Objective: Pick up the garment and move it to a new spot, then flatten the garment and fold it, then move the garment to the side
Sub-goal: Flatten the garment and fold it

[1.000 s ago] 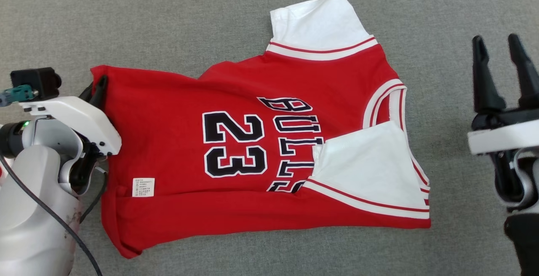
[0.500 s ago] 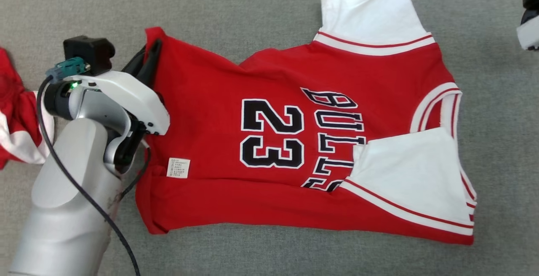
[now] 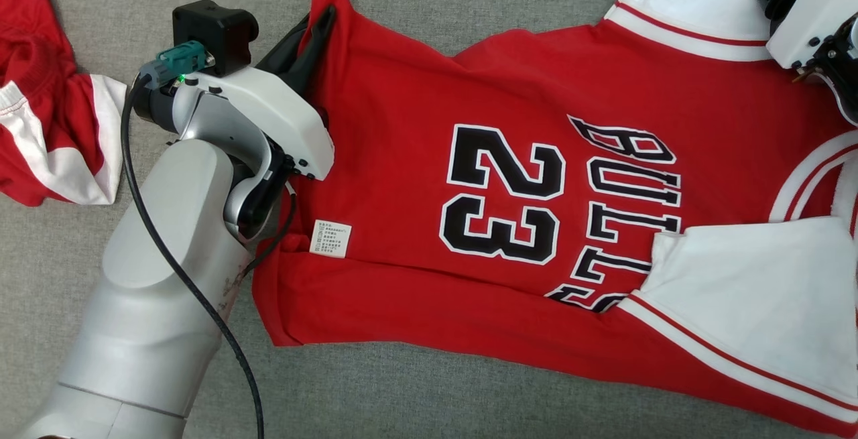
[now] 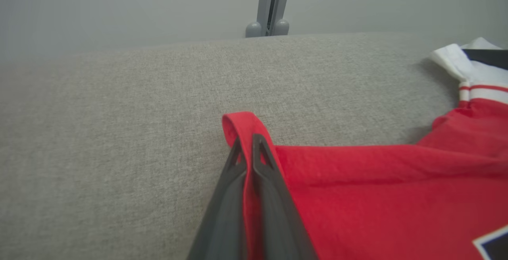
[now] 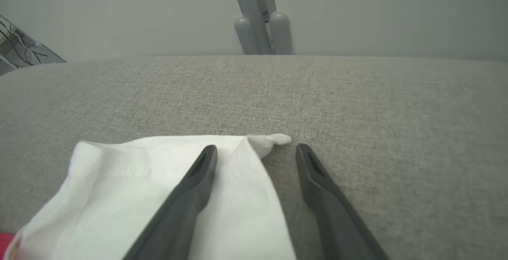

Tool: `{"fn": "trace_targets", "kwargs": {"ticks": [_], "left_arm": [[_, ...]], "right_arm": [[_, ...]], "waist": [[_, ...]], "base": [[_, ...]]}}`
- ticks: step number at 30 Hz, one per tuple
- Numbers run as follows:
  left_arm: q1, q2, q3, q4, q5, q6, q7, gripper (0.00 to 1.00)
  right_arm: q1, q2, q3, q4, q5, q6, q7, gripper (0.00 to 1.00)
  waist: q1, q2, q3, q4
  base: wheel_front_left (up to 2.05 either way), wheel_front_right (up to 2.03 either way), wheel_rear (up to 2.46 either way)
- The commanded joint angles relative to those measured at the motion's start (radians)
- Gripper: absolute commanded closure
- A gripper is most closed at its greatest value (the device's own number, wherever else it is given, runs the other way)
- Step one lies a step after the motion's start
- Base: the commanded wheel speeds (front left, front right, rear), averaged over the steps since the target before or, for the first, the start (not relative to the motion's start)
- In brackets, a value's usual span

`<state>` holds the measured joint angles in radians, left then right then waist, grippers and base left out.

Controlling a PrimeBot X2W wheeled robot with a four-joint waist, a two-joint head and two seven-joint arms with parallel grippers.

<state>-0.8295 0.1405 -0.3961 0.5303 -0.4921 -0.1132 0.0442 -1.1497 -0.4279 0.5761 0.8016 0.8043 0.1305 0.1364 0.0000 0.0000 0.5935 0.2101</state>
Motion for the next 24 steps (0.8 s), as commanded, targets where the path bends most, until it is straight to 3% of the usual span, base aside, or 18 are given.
{"fn": "trace_targets", "kwargs": {"ticks": [1,2,4,13,24], "left_arm": [[-0.024,-0.001,-0.002,0.011,0.005,-0.003,-0.012,1.0],[-0.028,0.0,-0.002,0.016,0.004,-0.004,-0.018,1.0],[-0.031,0.002,0.0,0.028,-0.001,-0.005,-0.03,1.0],[0.007,0.046,0.031,0.017,-0.023,0.0,-0.08,1.0],[0.239,0.143,0.073,-0.222,-0.061,0.057,-0.042,1.0]], "right_arm": [[-0.017,-0.018,0.023,0.003,0.036,0.001,0.025,0.0],[-0.021,-0.022,0.041,0.003,0.054,0.001,0.034,0.41],[-0.027,-0.029,0.07,-0.007,0.084,0.001,0.03,1.0],[-0.017,-0.093,0.182,-0.117,0.193,0.001,-0.054,1.0],[0.189,-0.279,0.295,-0.439,0.313,0.001,-0.254,1.0]], "waist": [[0.0,0.0,0.012,0.01],[0.0,0.0,0.012,0.009],[0.0,0.0,0.01,0.005],[0.0,0.0,-0.03,-0.033],[0.0,0.0,-0.118,-0.101]], "base": [[0.0,0.0,0.0],[0.0,0.0,0.0],[0.0,0.0,0.0],[0.0,0.0,0.0],[0.0,0.0,0.0]]}}
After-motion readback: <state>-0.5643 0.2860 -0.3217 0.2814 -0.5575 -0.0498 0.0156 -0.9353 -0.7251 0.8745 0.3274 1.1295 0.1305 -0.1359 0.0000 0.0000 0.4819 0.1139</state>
